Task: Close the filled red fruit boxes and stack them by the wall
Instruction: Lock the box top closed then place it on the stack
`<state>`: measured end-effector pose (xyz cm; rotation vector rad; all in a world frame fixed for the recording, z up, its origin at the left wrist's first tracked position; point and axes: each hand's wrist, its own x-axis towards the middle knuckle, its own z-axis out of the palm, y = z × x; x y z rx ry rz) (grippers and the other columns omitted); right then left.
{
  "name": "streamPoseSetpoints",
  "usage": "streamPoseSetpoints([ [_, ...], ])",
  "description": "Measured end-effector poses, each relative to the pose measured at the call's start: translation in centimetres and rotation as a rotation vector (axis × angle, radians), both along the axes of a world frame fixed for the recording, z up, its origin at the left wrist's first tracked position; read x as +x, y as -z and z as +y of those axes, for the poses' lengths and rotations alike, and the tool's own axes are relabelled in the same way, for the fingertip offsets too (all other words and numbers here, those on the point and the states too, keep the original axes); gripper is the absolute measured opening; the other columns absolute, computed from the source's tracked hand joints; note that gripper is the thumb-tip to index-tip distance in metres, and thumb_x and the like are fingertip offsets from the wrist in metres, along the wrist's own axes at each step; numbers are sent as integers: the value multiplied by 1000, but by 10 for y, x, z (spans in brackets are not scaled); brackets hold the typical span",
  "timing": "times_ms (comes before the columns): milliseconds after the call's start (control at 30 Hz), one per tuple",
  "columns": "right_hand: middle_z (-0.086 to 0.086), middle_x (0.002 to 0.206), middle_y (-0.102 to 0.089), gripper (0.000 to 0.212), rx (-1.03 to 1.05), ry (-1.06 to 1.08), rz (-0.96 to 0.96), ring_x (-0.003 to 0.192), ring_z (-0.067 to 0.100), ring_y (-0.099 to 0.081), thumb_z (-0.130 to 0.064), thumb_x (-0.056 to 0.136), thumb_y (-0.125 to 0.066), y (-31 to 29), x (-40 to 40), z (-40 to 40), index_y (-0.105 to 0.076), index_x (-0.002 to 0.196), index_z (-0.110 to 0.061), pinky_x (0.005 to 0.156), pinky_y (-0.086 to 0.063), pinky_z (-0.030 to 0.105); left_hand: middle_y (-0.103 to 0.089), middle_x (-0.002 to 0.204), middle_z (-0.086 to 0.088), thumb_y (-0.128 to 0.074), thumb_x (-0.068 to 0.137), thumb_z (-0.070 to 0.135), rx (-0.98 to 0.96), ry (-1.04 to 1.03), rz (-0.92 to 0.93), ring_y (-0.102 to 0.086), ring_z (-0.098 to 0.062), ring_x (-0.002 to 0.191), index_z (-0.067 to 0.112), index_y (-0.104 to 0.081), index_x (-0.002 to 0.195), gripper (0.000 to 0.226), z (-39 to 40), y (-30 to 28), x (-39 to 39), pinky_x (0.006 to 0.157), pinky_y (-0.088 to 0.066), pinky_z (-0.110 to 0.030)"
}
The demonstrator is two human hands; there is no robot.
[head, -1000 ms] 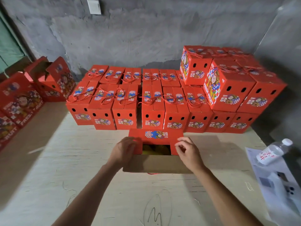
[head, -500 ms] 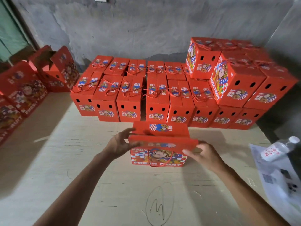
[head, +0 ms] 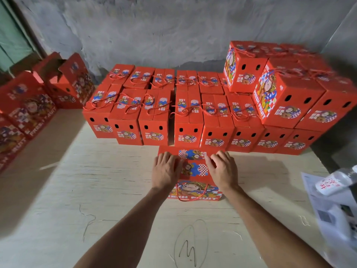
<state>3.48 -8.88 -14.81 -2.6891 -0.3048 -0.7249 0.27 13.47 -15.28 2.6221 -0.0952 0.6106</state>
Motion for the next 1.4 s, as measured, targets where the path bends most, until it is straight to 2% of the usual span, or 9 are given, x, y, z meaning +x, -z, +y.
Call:
streamPoseSetpoints([
  [233, 1, 112, -64, 31, -156, -64, 103, 101, 21, -55, -34, 104, -48, 2, 19, 2, -69, 101, -12, 89, -48, 41, -60, 120, -7, -22, 108, 42, 176, -33, 203, -50, -24, 107, 17, -53, 116, 41, -9, -4, 19, 100, -37, -38],
  [300, 9, 149, -51, 40, -218, -99, 264, 138, 29, -45, -36, 107, -36, 4, 26, 3, -57, 131, -12, 118, -34, 48, -33, 162, -15, -14, 108, 42, 245, -4, 355, -28, -31, 149, 11, -34, 151, 57, -10, -6, 28, 124, -15, -47],
  [400, 5, 167, -28, 54, -260, -126, 442, 158, 27, -14, -41, 109, -24, 4, 31, 3, -28, 158, -18, 128, -8, 52, 5, 172, -9, -12, 106, 48, 298, 16, 492, 11, -29, 158, 16, -1, 164, 67, -14, -3, 38, 126, 6, -57],
  [700, 18, 157, -44, 80, -402, 101, 555, 147, 33, -36, -68, 101, -8, -15, 30, 23, -41, 153, -16, 124, -18, 53, 4, 173, 3, 3, 92, 80, 281, 142, 466, 14, -14, 157, 22, -4, 165, 94, -2, -2, 38, 124, 12, -56],
  [867, 9, 105, -74, 82, -532, 186, 647, 100, 26, -68, -68, 102, -13, -19, 4, 36, -76, 116, -17, 76, -40, 33, -22, 169, -6, -24, 88, 88, 183, -131, 363, -15, -24, 157, 16, -22, 160, 102, 37, -8, 32, 121, 9, -55],
  [1000, 12, 101, -71, 78, -280, 108, 823, 96, 31, -67, -71, 101, -11, -11, -19, 41, -60, 134, -21, 80, -49, 36, -54, 141, -18, -47, 57, 102, -502, -397, 530, -60, -37, 122, 8, -39, 143, 127, 45, -3, 16, 98, -53, -59],
  [1067, 7, 78, -66, 90, -50, 157, 849, 70, 21, -61, -82, 94, -9, -9, -27, 45, -71, 97, -15, 64, -44, 31, -66, 123, -13, -55, 45, 105, -875, -389, 547, -70, -31, 103, 11, -54, 128, 125, 45, 2, 5, 86, -61, -54],
  [1200, -4, 65, -53, 72, 445, 172, 1056, 58, 11, -54, -88, 88, -30, -15, -27, 45, -49, 72, -19, 55, -36, 27, -70, 105, -15, -55, 57, 99, -819, -471, 671, -73, -32, 88, 5, -59, 113, 109, 33, 0, -9, 72, -63, -45],
  [1400, -4, 58, -44, 38, 605, -26, 873, 55, 14, -43, -37, 99, -55, -56, -14, 60, -49, 67, -19, 58, -32, 30, -52, 46, -1, -60, 90, 70, -646, -345, 972, -45, -12, 36, 8, -61, 71, 65, 46, -49, -5, 42, -37, -21],
])
